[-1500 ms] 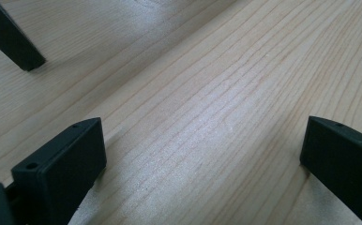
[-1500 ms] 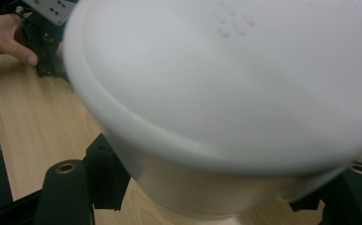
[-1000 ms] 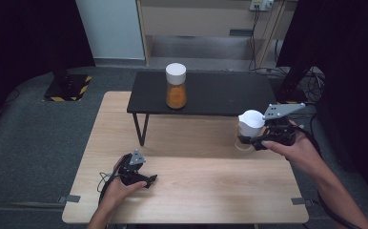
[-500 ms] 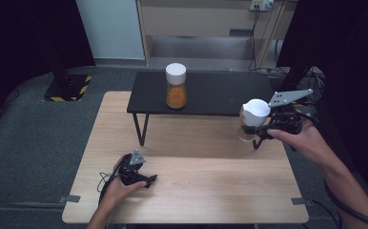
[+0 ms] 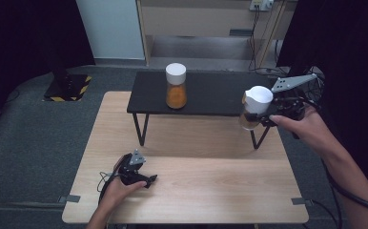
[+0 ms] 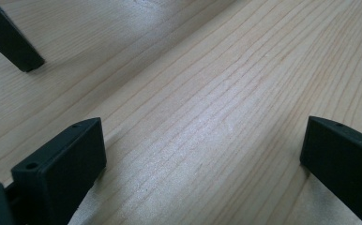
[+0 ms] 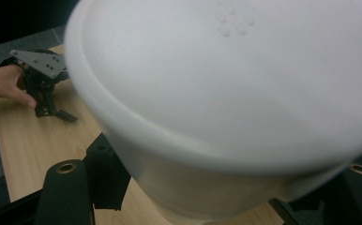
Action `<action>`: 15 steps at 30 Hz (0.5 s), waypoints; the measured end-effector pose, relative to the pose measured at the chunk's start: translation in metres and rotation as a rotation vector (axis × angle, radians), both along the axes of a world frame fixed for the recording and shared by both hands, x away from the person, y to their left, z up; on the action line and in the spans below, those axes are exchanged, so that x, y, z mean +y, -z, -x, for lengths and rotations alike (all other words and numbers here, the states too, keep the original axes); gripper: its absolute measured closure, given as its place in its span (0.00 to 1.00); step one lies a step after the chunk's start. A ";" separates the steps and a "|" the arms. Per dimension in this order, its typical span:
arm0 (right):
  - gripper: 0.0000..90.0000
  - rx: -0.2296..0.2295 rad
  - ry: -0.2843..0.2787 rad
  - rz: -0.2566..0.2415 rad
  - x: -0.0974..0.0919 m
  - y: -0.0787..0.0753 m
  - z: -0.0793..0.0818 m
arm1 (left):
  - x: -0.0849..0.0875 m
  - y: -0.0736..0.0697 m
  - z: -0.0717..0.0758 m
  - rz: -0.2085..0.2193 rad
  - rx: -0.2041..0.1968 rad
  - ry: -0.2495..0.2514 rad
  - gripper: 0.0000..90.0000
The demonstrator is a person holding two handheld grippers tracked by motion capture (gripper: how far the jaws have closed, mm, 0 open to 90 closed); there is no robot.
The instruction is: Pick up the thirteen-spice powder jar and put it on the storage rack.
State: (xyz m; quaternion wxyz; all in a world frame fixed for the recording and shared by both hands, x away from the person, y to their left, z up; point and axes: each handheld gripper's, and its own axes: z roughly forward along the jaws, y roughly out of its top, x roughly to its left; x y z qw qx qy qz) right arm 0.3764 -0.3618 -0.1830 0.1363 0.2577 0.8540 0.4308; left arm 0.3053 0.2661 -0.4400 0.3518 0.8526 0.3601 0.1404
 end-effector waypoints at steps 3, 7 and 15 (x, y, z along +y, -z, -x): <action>0.35 0.001 0.008 -0.006 0.000 -0.003 -0.006 | 0.000 0.000 0.000 0.000 0.000 0.000 0.00; 0.35 -0.006 0.020 -0.009 0.000 -0.007 -0.013 | 0.000 0.000 0.000 0.000 0.000 0.001 0.00; 0.35 -0.017 0.039 -0.005 0.002 -0.015 -0.027 | 0.000 0.000 0.000 0.001 -0.002 0.002 0.00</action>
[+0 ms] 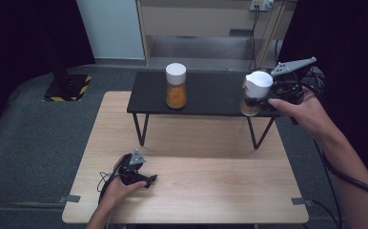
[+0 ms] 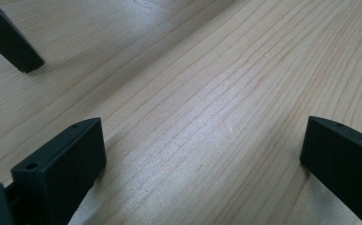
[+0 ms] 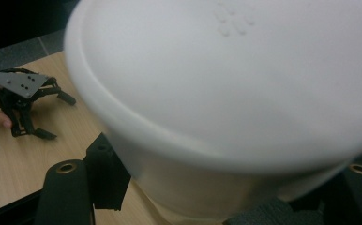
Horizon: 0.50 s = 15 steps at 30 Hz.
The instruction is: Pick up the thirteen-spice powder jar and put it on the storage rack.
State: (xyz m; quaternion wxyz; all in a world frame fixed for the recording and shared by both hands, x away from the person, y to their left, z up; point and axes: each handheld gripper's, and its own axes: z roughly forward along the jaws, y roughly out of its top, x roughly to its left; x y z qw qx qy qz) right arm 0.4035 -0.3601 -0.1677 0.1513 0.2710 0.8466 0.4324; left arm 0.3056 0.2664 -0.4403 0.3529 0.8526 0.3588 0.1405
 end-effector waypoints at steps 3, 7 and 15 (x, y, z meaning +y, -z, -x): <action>0.35 0.003 0.009 -0.006 0.000 0.000 -0.007 | 0.000 0.000 0.000 0.000 0.000 0.001 0.00; 0.35 0.008 0.019 -0.005 0.002 0.001 -0.015 | 0.000 0.000 0.000 0.000 0.000 0.002 0.00; 0.35 0.024 0.029 0.008 0.007 0.008 -0.031 | 0.000 0.000 -0.001 0.000 0.000 0.005 0.00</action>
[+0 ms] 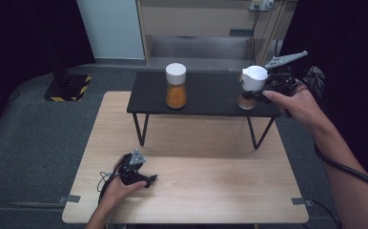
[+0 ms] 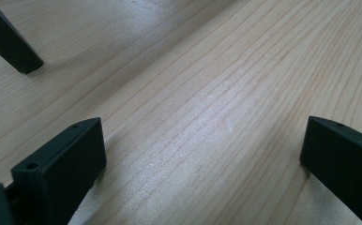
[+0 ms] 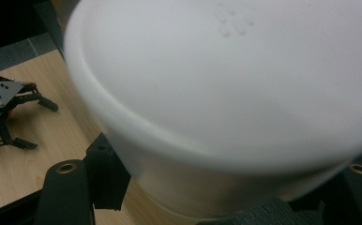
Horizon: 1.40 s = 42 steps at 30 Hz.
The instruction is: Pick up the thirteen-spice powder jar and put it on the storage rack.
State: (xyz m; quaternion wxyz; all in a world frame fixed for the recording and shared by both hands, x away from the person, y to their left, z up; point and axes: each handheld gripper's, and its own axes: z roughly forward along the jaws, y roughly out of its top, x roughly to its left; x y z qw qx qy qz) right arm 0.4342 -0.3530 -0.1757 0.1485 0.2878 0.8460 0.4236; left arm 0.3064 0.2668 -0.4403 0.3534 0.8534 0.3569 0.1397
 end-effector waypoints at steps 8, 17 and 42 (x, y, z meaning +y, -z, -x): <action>0.35 0.018 0.013 0.007 0.002 0.008 -0.009 | 0.000 0.000 0.000 0.000 0.000 0.002 0.00; 0.35 0.020 0.020 0.029 0.003 0.011 -0.011 | 0.000 0.000 0.000 0.000 0.000 0.002 0.00; 0.35 0.018 0.024 0.004 -0.004 0.018 -0.011 | 0.000 0.000 0.000 0.000 0.000 0.002 0.00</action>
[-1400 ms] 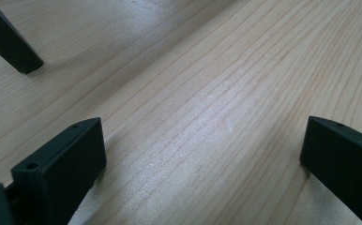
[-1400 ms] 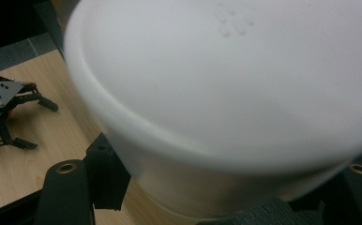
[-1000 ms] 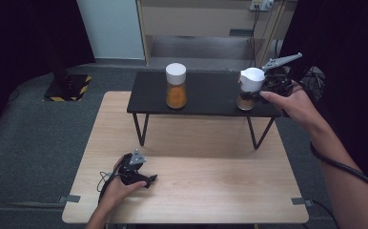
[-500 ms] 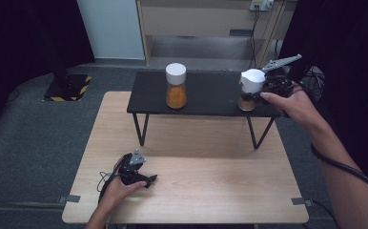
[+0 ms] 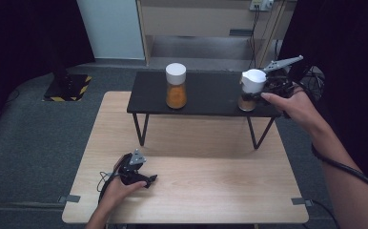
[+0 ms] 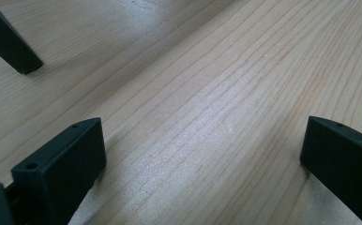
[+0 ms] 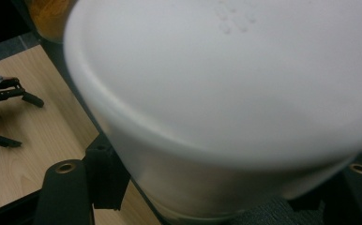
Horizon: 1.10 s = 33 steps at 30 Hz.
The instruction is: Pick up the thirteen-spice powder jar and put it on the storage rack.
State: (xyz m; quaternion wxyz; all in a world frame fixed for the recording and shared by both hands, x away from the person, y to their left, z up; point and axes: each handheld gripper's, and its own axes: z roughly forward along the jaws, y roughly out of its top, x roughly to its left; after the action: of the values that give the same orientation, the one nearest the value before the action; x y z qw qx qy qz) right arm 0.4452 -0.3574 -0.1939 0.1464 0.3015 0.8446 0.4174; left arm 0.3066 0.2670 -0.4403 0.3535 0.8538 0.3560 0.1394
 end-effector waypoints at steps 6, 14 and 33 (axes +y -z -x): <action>0.27 -0.010 -0.001 0.020 0.002 -0.001 0.001 | 0.000 0.000 0.000 0.000 0.000 0.000 0.00; 0.12 -0.028 0.009 0.035 -0.004 -0.004 0.011 | 0.000 0.000 0.000 0.000 0.000 0.000 0.00; 0.07 -0.035 0.029 0.015 -0.020 0.003 0.049 | 0.000 0.000 0.000 -0.001 0.002 0.001 0.00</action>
State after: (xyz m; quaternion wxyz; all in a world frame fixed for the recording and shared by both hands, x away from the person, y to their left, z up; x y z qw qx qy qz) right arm 0.3961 -0.3776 -0.1969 0.1692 0.3052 0.8406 0.4143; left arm 0.3068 0.2670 -0.4401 0.3527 0.8542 0.3560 0.1387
